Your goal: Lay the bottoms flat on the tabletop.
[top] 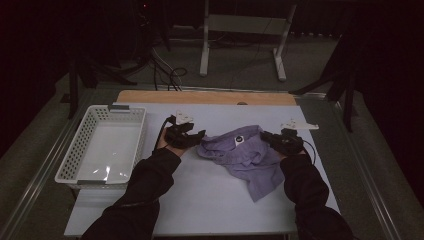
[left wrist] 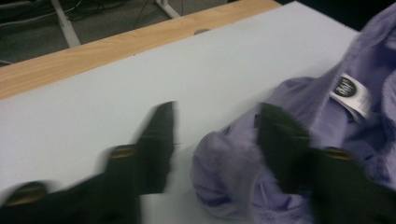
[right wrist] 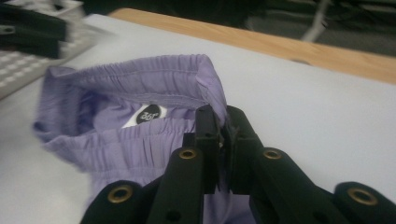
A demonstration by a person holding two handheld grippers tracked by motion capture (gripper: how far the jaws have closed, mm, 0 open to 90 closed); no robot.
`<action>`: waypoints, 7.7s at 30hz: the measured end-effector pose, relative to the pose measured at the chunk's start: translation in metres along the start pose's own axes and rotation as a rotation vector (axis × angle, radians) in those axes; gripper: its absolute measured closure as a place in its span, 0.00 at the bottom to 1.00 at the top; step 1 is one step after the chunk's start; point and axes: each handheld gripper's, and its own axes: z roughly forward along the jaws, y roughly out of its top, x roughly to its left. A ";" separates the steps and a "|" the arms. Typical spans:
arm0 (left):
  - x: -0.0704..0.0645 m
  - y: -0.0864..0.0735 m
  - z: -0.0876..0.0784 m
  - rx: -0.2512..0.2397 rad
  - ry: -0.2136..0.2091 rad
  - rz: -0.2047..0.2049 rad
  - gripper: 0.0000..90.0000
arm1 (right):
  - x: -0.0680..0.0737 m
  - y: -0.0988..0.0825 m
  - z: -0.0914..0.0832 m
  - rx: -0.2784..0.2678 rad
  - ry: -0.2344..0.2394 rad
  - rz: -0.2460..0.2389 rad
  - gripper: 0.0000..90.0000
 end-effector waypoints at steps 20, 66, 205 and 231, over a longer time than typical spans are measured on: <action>-0.010 -0.049 0.023 0.124 -0.131 0.108 0.41 | 0.063 -0.047 -0.021 0.062 0.092 -0.043 0.40; -0.061 -0.048 0.030 0.124 -0.287 0.242 0.66 | 0.028 -0.056 -0.037 0.102 -0.122 -0.083 0.99; 0.010 -0.067 -0.005 0.208 -0.079 -0.037 0.97 | -0.004 -0.073 0.004 0.196 -0.086 -0.142 0.59; 0.011 -0.072 -0.006 0.173 -0.102 -0.047 0.97 | 0.001 -0.065 0.028 0.263 0.062 -0.238 1.00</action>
